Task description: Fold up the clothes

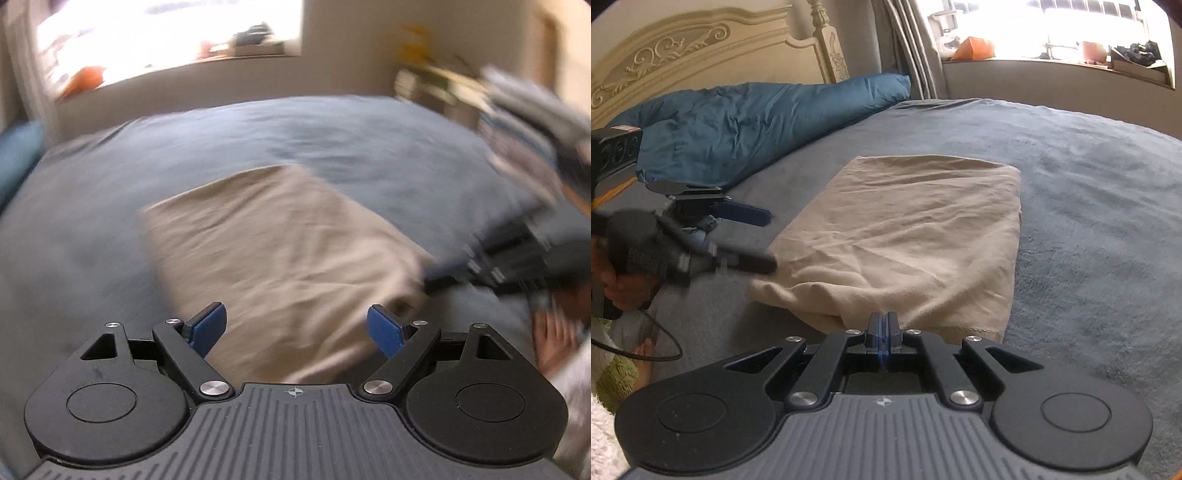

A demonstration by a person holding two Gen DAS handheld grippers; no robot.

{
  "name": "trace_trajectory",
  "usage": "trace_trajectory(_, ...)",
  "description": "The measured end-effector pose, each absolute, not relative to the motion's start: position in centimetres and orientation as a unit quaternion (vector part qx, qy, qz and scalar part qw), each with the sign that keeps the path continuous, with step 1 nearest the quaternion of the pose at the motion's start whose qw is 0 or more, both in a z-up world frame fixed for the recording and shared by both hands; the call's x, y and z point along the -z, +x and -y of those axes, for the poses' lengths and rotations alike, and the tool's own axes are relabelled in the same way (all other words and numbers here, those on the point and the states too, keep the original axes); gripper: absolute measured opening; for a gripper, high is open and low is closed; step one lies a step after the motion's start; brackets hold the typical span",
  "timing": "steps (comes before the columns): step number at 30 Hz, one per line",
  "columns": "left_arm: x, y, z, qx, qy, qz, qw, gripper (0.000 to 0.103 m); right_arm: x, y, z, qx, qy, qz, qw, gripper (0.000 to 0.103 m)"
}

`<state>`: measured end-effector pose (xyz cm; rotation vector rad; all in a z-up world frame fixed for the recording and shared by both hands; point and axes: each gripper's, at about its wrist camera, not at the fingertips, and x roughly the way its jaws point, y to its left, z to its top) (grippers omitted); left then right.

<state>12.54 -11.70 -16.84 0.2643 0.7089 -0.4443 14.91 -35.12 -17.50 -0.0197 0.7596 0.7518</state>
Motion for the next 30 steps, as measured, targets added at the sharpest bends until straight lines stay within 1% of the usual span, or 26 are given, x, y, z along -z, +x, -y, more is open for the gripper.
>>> trace_trajectory(3,17.9,12.5,13.8,0.222,0.194,-0.334,0.895,0.083,17.5,15.0,35.5,-0.361,-0.001,-0.362,0.859,0.001)
trace_trajectory(5,18.6,12.5,15.1,0.224,0.238,-0.327,0.887,0.077,17.4,14.9,35.7,-0.364,0.003,-0.361,0.859,0.001)
trace_trajectory(6,19.0,12.4,15.8,0.225,0.259,-0.323,0.882,0.075,17.4,14.9,35.7,-0.365,0.003,-0.361,0.858,0.001)
trace_trajectory(7,19.2,12.6,16.0,0.22,0.271,-0.322,0.88,0.071,17.4,14.9,35.8,-0.367,0.004,-0.361,0.857,0.001)
trace_trajectory(8,19.4,12.8,16.0,0.217,0.276,-0.323,0.879,0.066,17.4,15.0,35.8,-0.369,0.005,-0.361,0.857,0.001)
trace_trajectory(13,19.8,12.5,16.4,0.225,0.312,-0.315,0.868,0.054,17.4,15.6,35.6,-0.39,0.013,-0.363,0.846,0.001)
trace_trajectory(14,20.0,12.2,16.6,0.228,0.321,-0.313,0.864,0.053,17.4,15.7,35.5,-0.395,0.012,-0.364,0.844,0.001)
trace_trajectory(20,21.0,11.2,17.8,0.239,0.366,-0.298,0.849,0.052,17.5,16.4,35.3,-0.398,0.021,-0.366,0.841,0.001)
trace_trajectory(21,21.1,11.2,17.9,0.235,0.369,-0.296,0.849,0.05,17.5,16.4,35.4,-0.399,0.029,-0.367,0.84,0.001)
trace_trajectory(25,20.7,11.9,17.4,0.223,0.335,-0.306,0.863,0.031,17.5,16.3,35.4,-0.405,0.032,-0.371,0.835,0.001)
trace_trajectory(30,20.1,11.8,17.0,0.213,0.313,-0.298,0.876,0.022,17.5,16.1,34.9,-0.416,0.033,-0.373,0.829,0.001)
